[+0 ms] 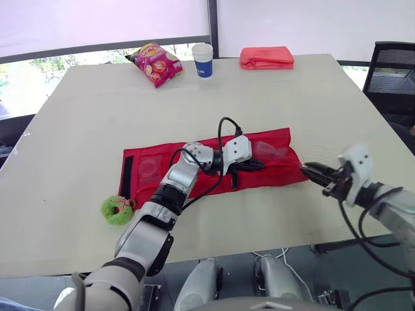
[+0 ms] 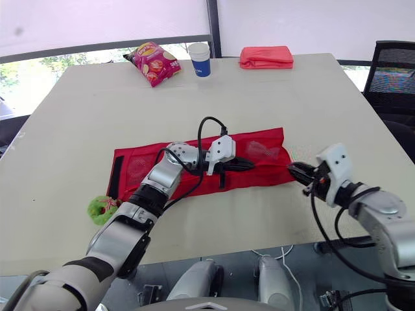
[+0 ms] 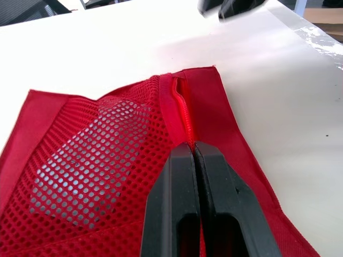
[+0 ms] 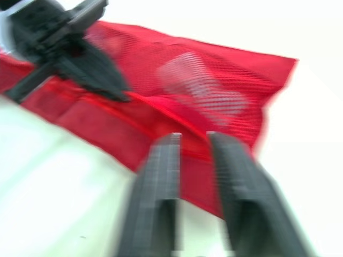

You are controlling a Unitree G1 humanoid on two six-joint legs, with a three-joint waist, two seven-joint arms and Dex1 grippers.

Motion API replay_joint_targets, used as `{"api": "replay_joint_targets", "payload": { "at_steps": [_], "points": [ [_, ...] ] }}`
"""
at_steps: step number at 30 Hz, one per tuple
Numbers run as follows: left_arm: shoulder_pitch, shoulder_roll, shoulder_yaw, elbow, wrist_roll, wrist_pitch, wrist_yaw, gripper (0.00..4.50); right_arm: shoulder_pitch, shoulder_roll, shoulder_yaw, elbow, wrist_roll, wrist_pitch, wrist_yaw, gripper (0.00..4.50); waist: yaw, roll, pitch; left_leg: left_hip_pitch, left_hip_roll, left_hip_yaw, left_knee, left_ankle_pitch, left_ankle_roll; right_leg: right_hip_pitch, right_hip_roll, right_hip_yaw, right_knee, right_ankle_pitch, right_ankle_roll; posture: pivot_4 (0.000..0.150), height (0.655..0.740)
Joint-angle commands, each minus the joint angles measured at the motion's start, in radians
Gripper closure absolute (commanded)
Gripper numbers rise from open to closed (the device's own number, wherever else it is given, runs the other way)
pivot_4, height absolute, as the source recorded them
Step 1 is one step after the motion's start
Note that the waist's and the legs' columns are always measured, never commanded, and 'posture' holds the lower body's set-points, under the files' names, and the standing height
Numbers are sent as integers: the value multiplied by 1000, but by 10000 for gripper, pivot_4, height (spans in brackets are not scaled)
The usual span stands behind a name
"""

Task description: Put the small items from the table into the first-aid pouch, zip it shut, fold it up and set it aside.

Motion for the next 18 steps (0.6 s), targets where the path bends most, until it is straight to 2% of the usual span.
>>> {"api": "replay_joint_targets", "payload": {
  "at_steps": [1, 2, 4, 10, 17, 18],
  "points": [
    [-15, -21, 30, -17, -40, -15, -15, 45000, -59, 21, -54, 66, 64, 72, -53, 15556, -1, 0, 0, 0, 0, 0, 0, 0, 0, 0, 0, 0, 0, 0, 0, 1500, 7395],
    [-15, -22, 34, -22, -47, -16, -19, 38677, -74, 27, -51, 88, 69, 90, -66, 9514, -1, 0, 0, 0, 0, 0, 0, 0, 0, 0, 0, 1, 0, 0, 0, 1500, 7395],
    [-9, -17, 44, -50, -72, 0, -43, 31446, -108, 41, -38, 142, 79, 118, -81, 561, 0, 0, 0, 0, 0, 0, 0, 0, 0, 0, 0, 1, 0, 0, 0, 1500, 7395],
    [57, 72, 96, -232, -190, 82, -152, 1176, -241, 97, -30, 347, 124, 215, -119, 0, -6, 1, 0, 0, 1, 2, 0, 0, 0, -1, 0, 2, 0, 0, -1, 1500, 7395],
    [189, 258, 246, -541, -372, 301, -145, 452, -323, 81, 109, 513, 64, 178, -48, 0, -8, 1, 0, 0, 2, 2, -1, 0, 0, -1, 0, 2, 0, 0, -1, 1500, 7395],
    [215, 291, 286, -606, -421, 351, -134, 108, -336, 83, 131, 534, 51, 161, -33, 2476, -7, 1, 0, 1, 2, 2, -1, 0, 0, -1, 0, 3, 0, 0, -1, 1500, 7395]
  ]
}}
